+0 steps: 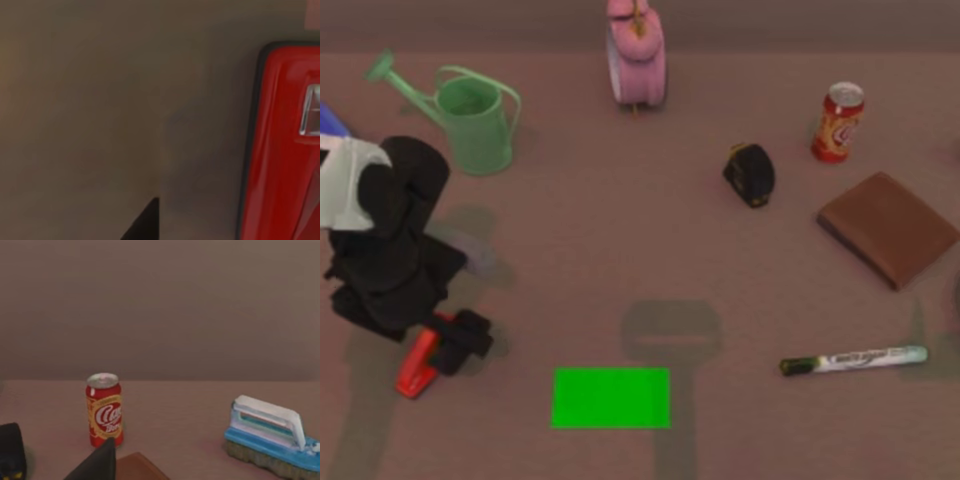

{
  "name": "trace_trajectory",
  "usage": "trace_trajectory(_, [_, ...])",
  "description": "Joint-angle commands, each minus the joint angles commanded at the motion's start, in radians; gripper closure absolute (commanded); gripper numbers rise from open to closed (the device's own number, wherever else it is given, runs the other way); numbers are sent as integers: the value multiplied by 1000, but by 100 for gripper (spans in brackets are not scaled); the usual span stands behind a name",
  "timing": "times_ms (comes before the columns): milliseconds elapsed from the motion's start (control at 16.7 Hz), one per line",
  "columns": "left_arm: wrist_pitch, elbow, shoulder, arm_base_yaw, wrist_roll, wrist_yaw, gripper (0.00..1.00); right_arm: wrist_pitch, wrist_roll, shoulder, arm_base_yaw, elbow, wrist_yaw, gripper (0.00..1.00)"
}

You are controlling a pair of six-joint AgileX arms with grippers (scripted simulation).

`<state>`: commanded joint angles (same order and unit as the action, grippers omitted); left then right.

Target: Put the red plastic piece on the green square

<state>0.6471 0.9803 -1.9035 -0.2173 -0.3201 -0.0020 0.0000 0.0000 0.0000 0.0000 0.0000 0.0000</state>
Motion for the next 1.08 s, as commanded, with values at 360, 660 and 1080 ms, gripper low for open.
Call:
trace_trajectory(360, [0,0,0,0,0,0,90,0,0,0,0,0,0,0])
trace_trajectory(660, [0,0,0,0,0,0,100,0,0,0,0,0,0,0])
trace_trajectory(1080, [17,12,8,-1,-2,0,100,0,0,0,0,0,0,0])
